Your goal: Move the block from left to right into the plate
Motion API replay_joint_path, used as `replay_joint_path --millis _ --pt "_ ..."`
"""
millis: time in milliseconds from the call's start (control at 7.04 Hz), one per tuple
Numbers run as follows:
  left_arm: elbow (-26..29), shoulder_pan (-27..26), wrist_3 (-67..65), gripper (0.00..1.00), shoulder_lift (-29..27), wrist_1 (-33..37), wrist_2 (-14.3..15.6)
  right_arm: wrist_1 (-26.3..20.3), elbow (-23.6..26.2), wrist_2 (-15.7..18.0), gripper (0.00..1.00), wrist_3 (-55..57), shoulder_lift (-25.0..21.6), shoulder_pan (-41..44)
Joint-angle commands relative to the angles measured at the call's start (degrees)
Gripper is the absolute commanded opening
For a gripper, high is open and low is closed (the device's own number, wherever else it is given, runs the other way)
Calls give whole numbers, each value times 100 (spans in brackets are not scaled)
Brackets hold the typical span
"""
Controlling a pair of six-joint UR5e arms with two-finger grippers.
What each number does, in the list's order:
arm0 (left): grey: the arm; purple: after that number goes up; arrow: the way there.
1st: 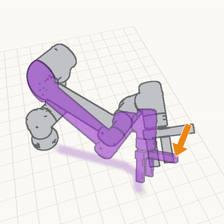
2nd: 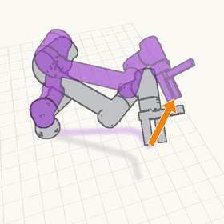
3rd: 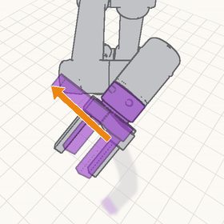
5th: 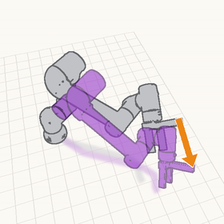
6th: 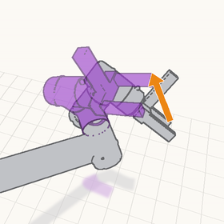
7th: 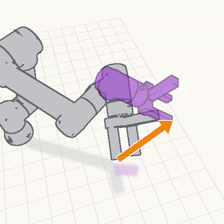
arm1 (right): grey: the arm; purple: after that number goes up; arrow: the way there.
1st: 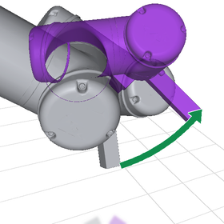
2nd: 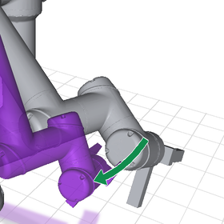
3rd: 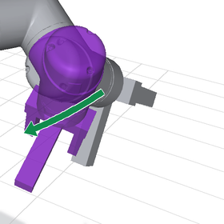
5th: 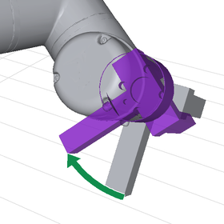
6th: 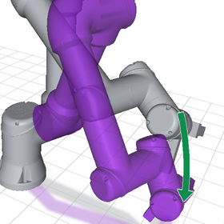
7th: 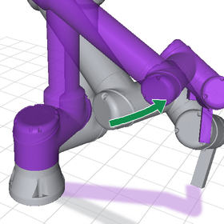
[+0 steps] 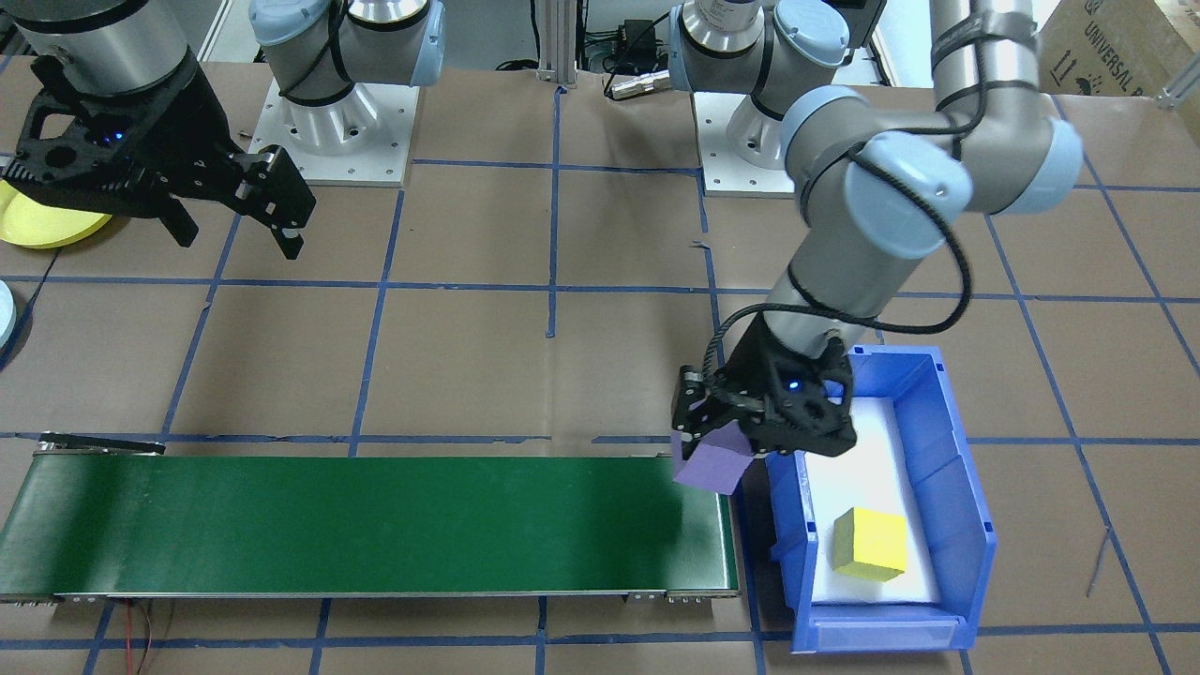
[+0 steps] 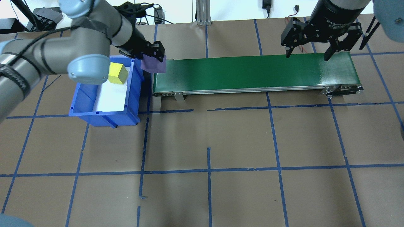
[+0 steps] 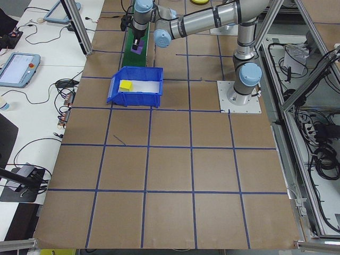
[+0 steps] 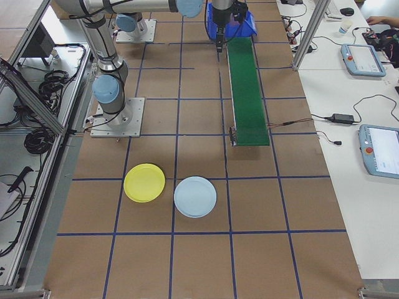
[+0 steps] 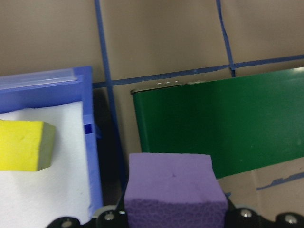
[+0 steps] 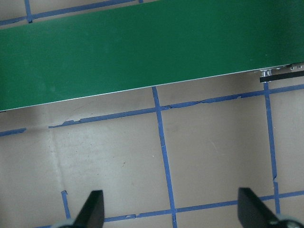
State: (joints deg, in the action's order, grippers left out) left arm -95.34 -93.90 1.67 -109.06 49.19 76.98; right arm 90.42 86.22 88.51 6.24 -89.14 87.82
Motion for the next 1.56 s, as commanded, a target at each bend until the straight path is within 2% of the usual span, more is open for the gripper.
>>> replay_joint_path --millis 0,142,284,426,568,852,994,1136,1278,1420 --pt "-37 -427 -369 35 -615 -699 168 2 0 -10 100 0 -6 -2" --pt "-37 -427 -361 38 -643 -701 168 2 0 -1 100 0 2 -2" --pt "-55 -427 -352 99 -634 -657 229 2 0 -10 100 -9 2 -2" --pt "-29 -427 -309 100 -643 -648 639 2 9 -36 100 -9 11 -10" --pt "76 -427 -282 100 -530 -639 739 -7 0 -53 100 -9 11 -63" --pt "225 -296 75 100 -266 -500 1265 -42 9 -80 100 -9 11 -177" --pt "314 105 540 100 -239 -464 1258 10 -26 -106 100 -9 20 -325" --pt "332 605 1006 100 -195 -342 1189 -24 -35 -498 100 -26 11 -788" --pt "332 967 1750 100 -203 -271 1171 28 -61 -1024 100 -696 107 -1228" --pt "323 1258 2131 100 -308 -270 1170 89 -44 -899 100 -1095 230 -1432"
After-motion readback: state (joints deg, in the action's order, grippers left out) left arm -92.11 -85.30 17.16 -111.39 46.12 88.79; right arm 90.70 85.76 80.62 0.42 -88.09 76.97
